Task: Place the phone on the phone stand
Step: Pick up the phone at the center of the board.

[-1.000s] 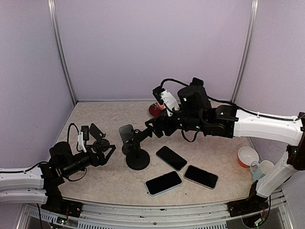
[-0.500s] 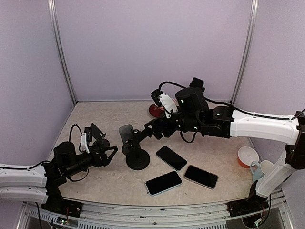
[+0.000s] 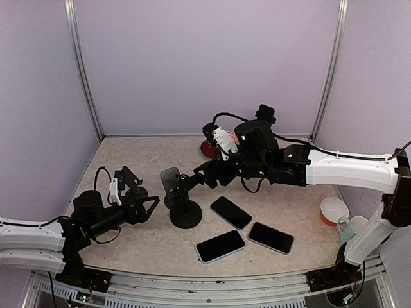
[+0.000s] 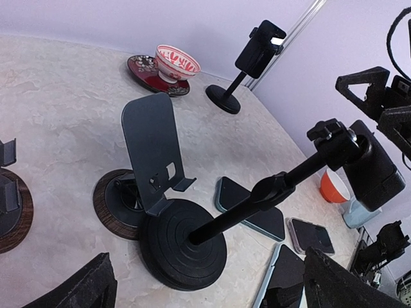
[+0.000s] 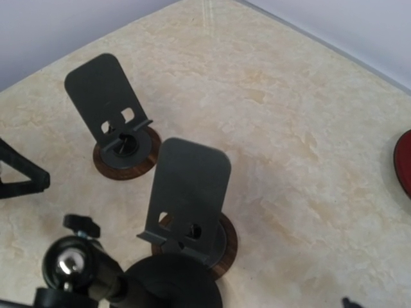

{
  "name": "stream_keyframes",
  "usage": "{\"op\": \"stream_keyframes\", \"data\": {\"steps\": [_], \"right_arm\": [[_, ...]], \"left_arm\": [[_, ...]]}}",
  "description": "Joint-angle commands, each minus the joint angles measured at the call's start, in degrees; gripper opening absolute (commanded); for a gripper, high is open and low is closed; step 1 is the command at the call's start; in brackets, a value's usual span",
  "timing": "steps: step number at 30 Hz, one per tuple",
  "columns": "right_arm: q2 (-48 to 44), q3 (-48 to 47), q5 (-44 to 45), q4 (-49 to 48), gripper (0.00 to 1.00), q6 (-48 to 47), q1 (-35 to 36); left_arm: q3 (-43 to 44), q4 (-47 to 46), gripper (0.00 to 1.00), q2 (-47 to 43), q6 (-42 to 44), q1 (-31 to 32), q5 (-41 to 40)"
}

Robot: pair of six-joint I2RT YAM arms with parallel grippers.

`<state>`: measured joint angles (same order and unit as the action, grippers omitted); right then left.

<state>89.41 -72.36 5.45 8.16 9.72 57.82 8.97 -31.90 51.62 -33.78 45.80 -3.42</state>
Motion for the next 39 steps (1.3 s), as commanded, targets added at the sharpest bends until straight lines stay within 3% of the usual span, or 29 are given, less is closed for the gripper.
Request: {"op": "stream_keyframes", "data": {"steps": [1,18,27,39], "right_arm": [[1.2,0.6,-1.3,-1.8,0.89,-0.3,-0.7],[-0.2,1.5,-2.9,-1.4,0.91,0.4,-1.7],[-6.5,3.6,-11.9,-1.3,0.95,-3.2,-2.0],[-14.7,20.0,-20.2,-0.3,1.00,-6.3,-2.1]], "left_arm": [[0.2,-2.2,0.99,0.2,0.9,-0.1,0.7],[0.3,-1.4,0.99,-1.4,1.8,-1.3,1.1],[0.4,-0.3,0.99,-5.1,2.4,-0.8,2.5],[1.3,2.0,0.99,-8.0,3.9,2.9,2.9]]}}
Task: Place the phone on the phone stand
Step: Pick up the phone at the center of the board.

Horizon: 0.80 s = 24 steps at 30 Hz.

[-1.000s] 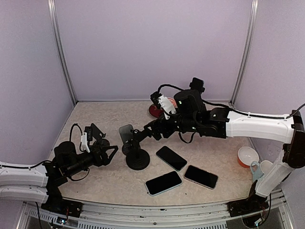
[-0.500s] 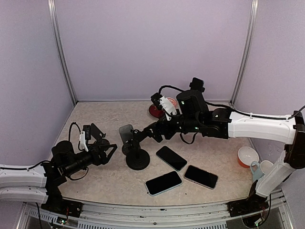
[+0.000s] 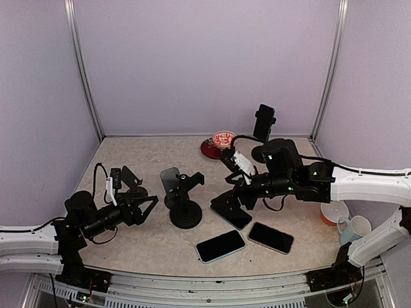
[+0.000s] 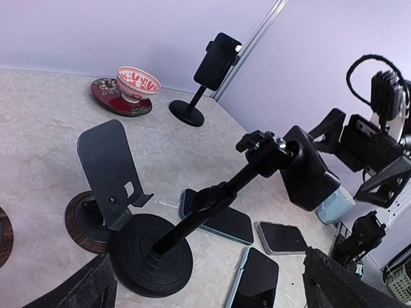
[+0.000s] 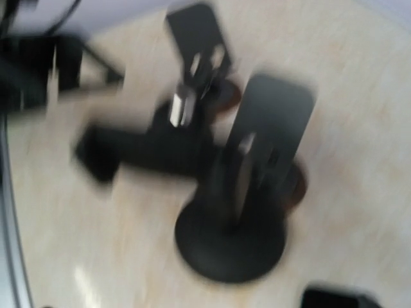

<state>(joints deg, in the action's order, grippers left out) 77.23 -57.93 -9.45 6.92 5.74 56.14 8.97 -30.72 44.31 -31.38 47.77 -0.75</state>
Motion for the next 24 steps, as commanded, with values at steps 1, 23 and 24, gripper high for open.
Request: {"op": "stream_keyframes", "data": {"steps": [1,23,24], "right_arm": [[-3.0,7.0,-5.8,1.0,1.00,-3.0,-0.3],[3.1,7.0,15.0,17.2,1.00,-0.3,0.5],[4.5,6.1,14.9,17.1,1.00,-0.6,0.0]], "left_arm": [[1.4,0.7,0.99,-0.6,1.8,1.2,0.3],[3.9,2.8,0.99,-1.0,2.5,1.5,-0.2],[3.9,2.6,0.99,-1.0,2.5,1.5,0.1]]}}
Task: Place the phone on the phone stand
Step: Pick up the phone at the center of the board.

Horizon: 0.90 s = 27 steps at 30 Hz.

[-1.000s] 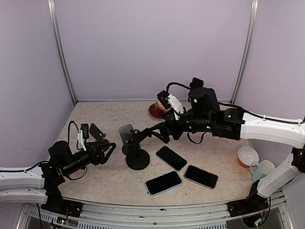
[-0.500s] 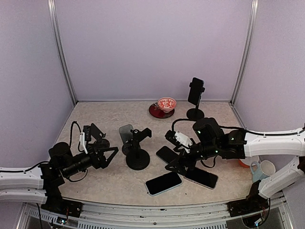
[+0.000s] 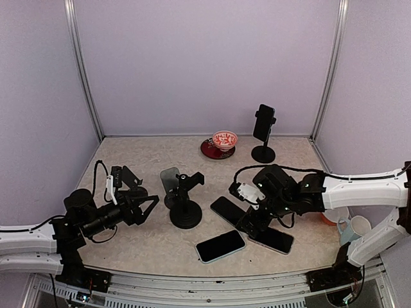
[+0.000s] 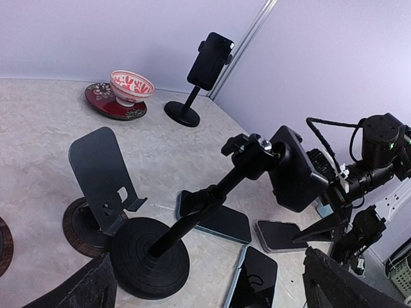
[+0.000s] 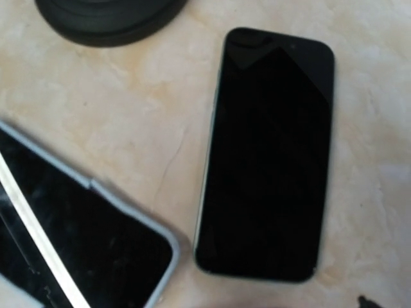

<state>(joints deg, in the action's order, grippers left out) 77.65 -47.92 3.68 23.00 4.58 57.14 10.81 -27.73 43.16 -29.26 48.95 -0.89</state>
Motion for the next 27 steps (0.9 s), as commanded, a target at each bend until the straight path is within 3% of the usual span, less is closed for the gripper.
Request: {"op": "stream_keyframes", "data": {"steps": [1,8,27], "right_arm": [[5.7,-4.9,1.4,0.8,1.00,0.3,-1.6],[15.5,-11.7,-2.1,2.5,1.00,-0.7,-5.2],[29.1,-20.5,-4.7,5.1,1.00,-1.6,-8.9]], "left_arm": [[2.3,-0.4,0.99,0.2,0.4,0.4,0.4],[2.9,3.2,0.99,-3.1,0.7,0.4,-0.5],[0.1,7.2,0.99,-9.4,-0.8,1.0,-2.0]]}}
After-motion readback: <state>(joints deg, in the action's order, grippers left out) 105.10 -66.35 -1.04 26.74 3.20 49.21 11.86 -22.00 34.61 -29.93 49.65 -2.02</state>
